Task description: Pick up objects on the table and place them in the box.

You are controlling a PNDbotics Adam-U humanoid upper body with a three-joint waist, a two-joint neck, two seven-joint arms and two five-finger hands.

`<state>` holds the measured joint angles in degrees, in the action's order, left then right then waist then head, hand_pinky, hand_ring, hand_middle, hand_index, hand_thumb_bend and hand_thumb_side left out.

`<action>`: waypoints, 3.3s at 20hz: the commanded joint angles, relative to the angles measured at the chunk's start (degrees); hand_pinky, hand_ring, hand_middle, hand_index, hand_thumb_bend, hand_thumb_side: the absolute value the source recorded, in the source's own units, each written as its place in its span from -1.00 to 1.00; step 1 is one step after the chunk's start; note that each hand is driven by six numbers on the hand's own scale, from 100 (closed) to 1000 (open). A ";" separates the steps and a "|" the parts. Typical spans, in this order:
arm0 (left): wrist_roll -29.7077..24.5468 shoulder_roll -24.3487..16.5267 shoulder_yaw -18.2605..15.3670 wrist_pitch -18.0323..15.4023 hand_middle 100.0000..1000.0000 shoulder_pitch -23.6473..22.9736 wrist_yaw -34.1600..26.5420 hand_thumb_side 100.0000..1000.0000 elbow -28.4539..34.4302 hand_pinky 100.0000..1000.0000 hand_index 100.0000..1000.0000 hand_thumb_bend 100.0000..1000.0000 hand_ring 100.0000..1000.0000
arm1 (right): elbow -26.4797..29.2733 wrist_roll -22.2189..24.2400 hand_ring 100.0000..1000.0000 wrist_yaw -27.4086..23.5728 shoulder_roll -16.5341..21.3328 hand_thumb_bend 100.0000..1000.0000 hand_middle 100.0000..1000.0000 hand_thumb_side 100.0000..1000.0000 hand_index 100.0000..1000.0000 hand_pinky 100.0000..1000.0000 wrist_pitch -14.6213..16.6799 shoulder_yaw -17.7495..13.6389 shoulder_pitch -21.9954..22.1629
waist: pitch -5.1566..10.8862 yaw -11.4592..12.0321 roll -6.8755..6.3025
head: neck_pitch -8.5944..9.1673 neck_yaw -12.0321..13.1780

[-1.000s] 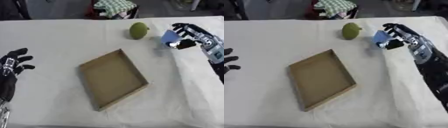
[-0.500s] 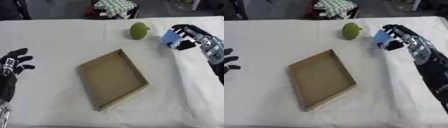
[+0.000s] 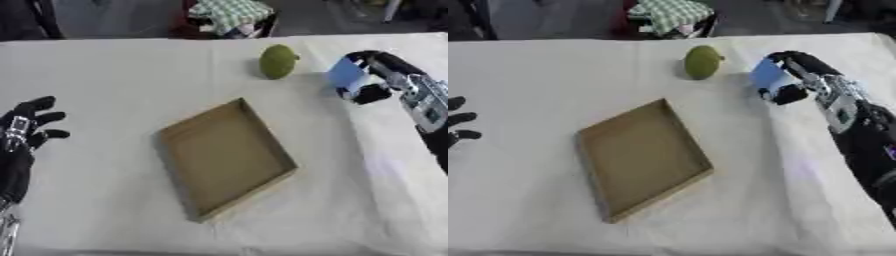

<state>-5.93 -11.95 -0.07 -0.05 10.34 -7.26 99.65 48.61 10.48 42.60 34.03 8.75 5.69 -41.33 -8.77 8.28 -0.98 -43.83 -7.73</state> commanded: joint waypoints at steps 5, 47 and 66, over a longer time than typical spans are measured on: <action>-0.17 -0.56 0.11 -0.06 0.54 0.51 -0.07 0.39 0.84 0.14 0.41 -1.00 0.44 | -0.87 -0.73 0.65 5.08 1.35 -0.50 0.70 -0.66 0.87 0.50 0.05 -0.15 -0.54 | 0.68 0.04 -0.15 | -0.29 -0.25; -0.41 -0.68 0.35 -0.03 0.54 0.58 -0.10 0.40 0.81 0.14 0.41 -1.00 0.44 | 36.61 26.59 0.33 -33.39 2.71 -0.71 0.08 -0.81 0.42 0.28 5.91 15.98 3.30 | 0.45 0.29 0.09 | -0.29 -1.04; -1.03 -0.26 0.99 0.07 0.54 0.81 -0.24 0.40 0.64 0.14 0.41 -1.00 0.44 | 26.67 32.80 0.65 -24.35 -7.99 -0.48 0.74 -0.63 0.92 0.51 10.76 18.78 -1.88 | 0.66 1.54 -0.05 | -0.29 -2.91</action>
<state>-6.72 -11.89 0.94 0.12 10.55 -7.37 99.62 76.07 43.61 16.74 26.01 18.96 25.32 -41.89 -9.00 9.76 -0.94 -43.83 -10.40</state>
